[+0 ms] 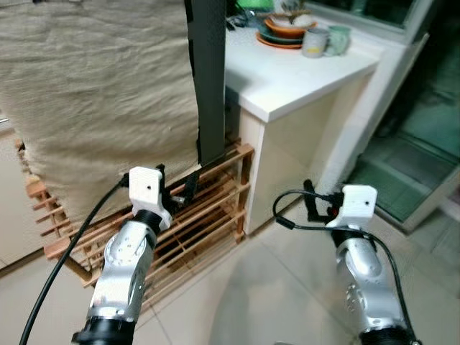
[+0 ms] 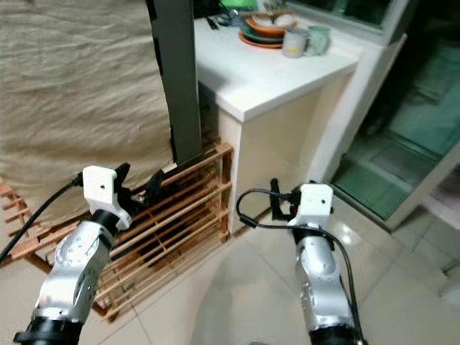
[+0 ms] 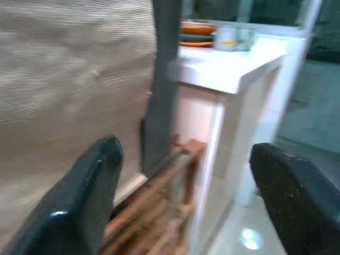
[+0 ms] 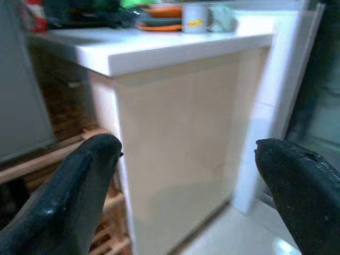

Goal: Restocking fridge

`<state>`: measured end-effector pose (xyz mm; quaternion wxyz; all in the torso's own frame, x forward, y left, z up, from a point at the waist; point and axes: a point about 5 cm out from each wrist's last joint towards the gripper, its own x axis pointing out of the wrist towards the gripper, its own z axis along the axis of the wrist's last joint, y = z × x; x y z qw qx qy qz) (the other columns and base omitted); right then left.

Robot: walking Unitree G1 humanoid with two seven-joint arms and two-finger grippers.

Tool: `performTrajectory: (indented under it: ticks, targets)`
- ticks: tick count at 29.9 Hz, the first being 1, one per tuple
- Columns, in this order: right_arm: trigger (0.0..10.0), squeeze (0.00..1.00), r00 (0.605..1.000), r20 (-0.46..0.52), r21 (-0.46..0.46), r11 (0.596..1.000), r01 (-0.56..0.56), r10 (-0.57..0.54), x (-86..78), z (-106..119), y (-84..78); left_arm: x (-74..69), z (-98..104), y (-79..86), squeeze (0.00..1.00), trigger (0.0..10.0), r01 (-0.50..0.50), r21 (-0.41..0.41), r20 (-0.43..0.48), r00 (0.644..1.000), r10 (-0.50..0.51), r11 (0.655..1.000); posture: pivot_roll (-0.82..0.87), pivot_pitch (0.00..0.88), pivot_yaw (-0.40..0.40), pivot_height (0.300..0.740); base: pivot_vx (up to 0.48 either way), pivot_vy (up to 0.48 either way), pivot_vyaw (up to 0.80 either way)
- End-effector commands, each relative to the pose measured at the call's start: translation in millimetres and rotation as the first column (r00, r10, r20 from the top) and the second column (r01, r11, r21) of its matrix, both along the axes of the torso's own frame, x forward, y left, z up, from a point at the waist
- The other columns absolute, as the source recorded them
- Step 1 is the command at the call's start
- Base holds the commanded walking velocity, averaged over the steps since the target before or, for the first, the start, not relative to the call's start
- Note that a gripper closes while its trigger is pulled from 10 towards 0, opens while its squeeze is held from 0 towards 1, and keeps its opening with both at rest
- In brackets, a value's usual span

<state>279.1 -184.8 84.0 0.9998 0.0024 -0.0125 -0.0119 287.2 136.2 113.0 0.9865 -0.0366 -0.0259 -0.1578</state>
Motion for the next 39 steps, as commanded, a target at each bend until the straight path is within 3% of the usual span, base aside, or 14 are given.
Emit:
performTrajectory:
  ticks: [1,12,24,30,31,32,39]
  targets:
    - [10.0,1.0,0.999,0.032,-0.002,1.0,-0.018,0.018,3.2,7,5.4,-0.8,2,6.1,1.0,10.0,-0.005,-0.002,0.007,1.0,0.005,1.0,-0.09,0.0,0.024,0.74,0.0,0.48,0.0]
    - [10.0,1.0,0.999,0.035,-0.002,1.0,-0.031,0.031,5.7,6,7.5,-6.7,4,2.0,1.0,10.0,0.068,-0.025,0.015,0.998,-0.067,0.997,-0.09,0.0,0.021,0.74,0.0,0.48,-0.65]
    - [10.0,1.0,0.998,0.049,0.011,0.999,-0.034,0.033,5.9,6,10.4,-6.8,6,5.6,1.0,10.0,0.068,-0.029,0.023,0.997,-0.068,0.997,-0.08,0.0,0.014,0.74,0.0,0.47,-0.8]
    - [10.0,1.0,0.999,0.026,0.014,0.999,-0.044,0.043,2.6,2,9.3,-25.4,0,0.9,1.0,10.0,0.162,0.008,0.036,0.986,-0.162,0.987,-0.08,0.0,0.014,0.74,0.0,0.238,-0.34]
    - [10.0,0.57,0.999,0.016,0.014,0.999,-0.033,0.032,1.3,-1,7.0,-30.1,-4,0.5,0.78,10.0,0.17,0.02,0.015,0.985,-0.17,0.985,-0.08,0.0,0.013,0.74,0.0,0.0,0.0]
    - [10.0,0.0,1.0,0.013,0.016,1.0,-0.027,0.027,0.9,-2,6.2,-30.5,-5,1.0,0.0,10.0,0.161,0.022,0.009,0.987,-0.161,0.987,-0.08,0.0,0.013,0.74,0.0,0.0,0.0]
    - [10.0,0.0,1.0,-0.001,0.019,1.0,-0.025,0.025,0.1,-7,8.1,-25.0,-3,-1.6,0.0,10.0,0.126,0.057,0.015,0.992,-0.127,0.99,-0.07,0.0,0.009,0.74,0.0,0.0,0.0]
